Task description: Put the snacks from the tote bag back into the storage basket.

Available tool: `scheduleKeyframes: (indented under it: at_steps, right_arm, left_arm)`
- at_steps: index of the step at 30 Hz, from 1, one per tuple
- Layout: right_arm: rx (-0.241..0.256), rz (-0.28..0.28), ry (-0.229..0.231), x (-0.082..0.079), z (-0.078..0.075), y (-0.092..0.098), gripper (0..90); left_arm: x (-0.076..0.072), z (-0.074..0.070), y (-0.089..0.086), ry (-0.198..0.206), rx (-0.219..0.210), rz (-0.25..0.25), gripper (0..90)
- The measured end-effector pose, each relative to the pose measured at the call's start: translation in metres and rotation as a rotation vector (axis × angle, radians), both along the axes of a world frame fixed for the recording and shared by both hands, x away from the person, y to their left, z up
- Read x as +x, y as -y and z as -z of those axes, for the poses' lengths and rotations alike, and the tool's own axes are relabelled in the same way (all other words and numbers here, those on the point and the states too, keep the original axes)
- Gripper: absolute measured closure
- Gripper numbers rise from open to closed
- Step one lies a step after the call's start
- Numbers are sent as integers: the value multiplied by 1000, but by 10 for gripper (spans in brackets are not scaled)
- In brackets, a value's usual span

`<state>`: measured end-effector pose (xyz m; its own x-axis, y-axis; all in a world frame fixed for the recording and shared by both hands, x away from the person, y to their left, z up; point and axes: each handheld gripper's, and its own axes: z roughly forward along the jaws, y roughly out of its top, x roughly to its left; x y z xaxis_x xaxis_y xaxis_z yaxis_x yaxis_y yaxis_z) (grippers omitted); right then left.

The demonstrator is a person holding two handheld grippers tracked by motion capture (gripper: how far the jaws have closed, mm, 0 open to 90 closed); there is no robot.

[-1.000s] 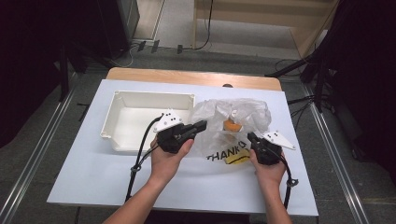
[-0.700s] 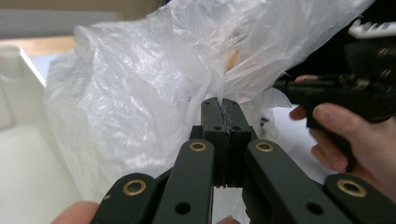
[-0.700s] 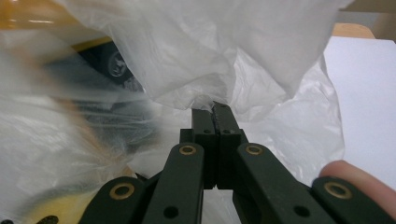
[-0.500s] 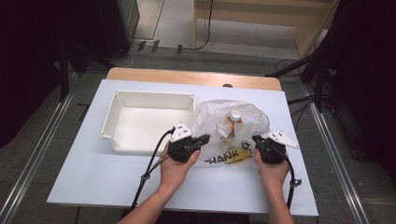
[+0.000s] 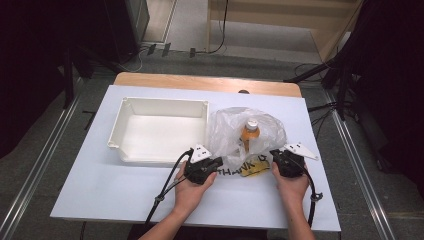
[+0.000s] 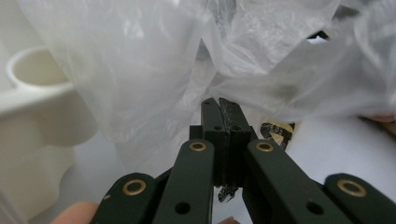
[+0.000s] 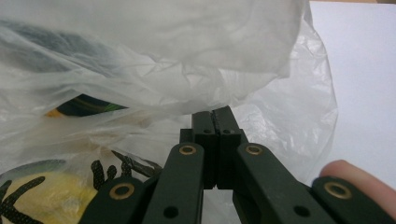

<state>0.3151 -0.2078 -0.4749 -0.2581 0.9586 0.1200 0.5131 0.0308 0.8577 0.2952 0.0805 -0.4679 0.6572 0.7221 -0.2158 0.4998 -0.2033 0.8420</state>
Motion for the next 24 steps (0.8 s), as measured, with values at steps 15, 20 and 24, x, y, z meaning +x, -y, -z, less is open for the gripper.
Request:
scheduleKeyframes:
  at_steps: [15,20,24]
  right_arm:
    - [94,-102,121,-46,-23,9,403]
    - [110,-97,168,-55,-37,14,352]
    - [118,-113,195,-58,-48,13,295]
  left_arm:
    - [-2,3,0,12,0,-3,900]
    - [-4,3,2,29,18,-12,900]
    - [-4,3,1,30,12,-13,900]
